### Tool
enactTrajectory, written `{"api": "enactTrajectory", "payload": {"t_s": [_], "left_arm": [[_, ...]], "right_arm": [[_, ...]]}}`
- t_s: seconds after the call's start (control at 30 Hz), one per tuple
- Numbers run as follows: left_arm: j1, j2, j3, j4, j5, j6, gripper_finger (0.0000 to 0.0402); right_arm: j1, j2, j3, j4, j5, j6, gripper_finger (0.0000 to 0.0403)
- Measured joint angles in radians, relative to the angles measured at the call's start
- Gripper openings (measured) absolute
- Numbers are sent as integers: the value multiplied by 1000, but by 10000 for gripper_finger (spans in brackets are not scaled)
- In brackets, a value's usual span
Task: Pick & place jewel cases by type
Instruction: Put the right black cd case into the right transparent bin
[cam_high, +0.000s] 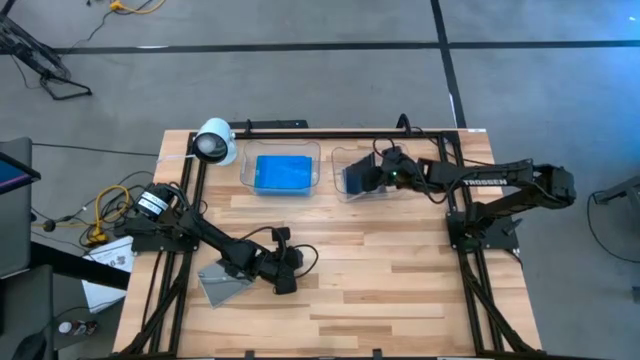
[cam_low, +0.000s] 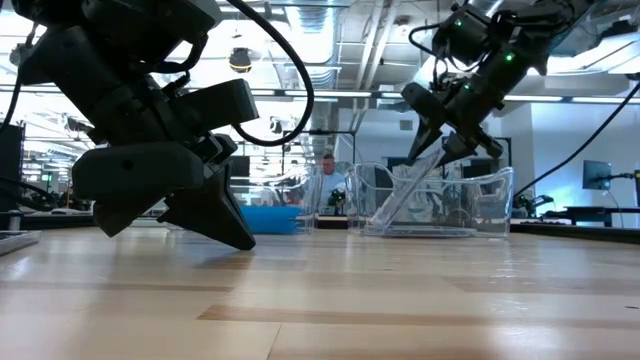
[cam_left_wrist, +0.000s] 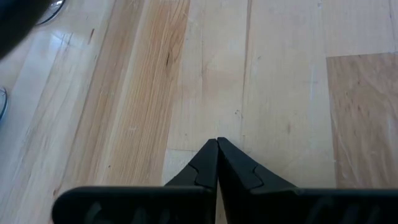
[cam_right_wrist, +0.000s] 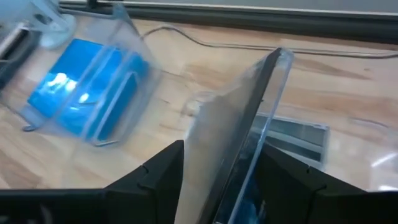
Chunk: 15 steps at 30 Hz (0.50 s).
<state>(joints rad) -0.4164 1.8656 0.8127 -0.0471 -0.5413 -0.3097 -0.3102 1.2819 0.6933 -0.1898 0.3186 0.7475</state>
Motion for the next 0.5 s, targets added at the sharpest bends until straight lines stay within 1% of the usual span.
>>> {"api": "enactTrajectory", "payload": {"t_s": [0.13, 0.5], "left_arm": [[0, 0, 0, 0, 0, 0, 0], [0, 0, 0, 0, 0, 0, 0]], "right_arm": [[-8, 0, 0, -39, 6, -16, 177], [-7, 0, 0, -50, 44, -41, 166]]}}
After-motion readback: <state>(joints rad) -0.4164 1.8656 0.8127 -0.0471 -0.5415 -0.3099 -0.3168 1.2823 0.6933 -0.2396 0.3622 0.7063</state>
